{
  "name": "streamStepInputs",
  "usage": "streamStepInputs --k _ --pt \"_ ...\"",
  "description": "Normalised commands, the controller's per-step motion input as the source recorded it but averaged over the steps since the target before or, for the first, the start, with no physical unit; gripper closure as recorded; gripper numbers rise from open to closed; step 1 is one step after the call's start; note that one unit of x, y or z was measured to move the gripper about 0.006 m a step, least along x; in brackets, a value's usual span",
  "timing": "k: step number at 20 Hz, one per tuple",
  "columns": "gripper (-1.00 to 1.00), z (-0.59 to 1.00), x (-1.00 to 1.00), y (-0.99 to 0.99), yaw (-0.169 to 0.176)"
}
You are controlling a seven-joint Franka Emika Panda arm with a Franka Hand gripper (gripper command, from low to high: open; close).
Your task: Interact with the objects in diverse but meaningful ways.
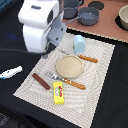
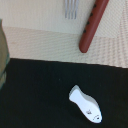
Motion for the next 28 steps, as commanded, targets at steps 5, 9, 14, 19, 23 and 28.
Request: streamStepInputs --k 5,9,14,19,23,28 --pt "-1.00 0.00 0.50 -0.33 -0.197" --pt "-1.00 0.00 0.61 -0.30 -0.181" --pt "-1.00 -0.01 0.78 -0.30 -0.124" --pt "-1.00 -0.01 0.88 -0.34 -0.075" --pt "-1.00 -0.07 0.75 -0.34 -0.073" --pt "-1.00 -0.16 0.45 -0.27 -0.071"
